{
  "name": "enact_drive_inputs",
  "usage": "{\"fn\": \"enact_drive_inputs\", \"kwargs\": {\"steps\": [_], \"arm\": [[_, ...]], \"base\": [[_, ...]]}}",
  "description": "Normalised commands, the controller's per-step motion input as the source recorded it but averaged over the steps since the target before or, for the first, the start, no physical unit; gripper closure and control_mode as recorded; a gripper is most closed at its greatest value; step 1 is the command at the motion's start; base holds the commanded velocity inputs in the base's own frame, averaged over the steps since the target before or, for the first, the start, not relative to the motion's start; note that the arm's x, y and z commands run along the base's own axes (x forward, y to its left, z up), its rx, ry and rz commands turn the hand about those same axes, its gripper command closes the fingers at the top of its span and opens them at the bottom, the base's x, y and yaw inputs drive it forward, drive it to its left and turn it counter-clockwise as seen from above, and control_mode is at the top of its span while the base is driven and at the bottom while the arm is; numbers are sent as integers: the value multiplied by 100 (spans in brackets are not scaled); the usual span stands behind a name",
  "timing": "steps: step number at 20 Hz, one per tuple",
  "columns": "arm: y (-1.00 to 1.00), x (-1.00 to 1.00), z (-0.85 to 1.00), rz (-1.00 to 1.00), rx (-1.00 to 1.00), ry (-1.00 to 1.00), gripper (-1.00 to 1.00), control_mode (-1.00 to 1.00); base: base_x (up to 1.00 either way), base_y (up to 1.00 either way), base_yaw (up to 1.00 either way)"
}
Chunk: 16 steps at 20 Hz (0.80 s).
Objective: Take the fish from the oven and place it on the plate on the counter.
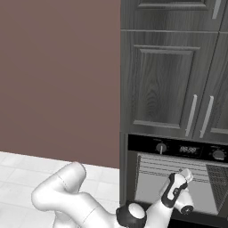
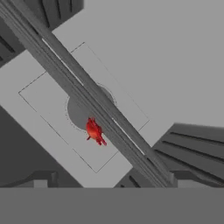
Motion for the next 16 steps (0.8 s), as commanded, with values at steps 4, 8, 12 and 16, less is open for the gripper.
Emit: {"fn": "enact_drive_inputs", "kwargs": {"steps": [4, 8, 12, 16], "arm": [[-18, 29, -52, 0, -6, 0, -100, -100], [-13, 20, -45, 0, -5, 0, -100, -100], [-10, 19, -43, 0, -5, 0, -100, -100], [-7, 16, -41, 0, -4, 0, -100, -100]], "base": [[0, 0, 0], [0, 0, 0], [0, 0, 0], [0, 0, 0]]}}
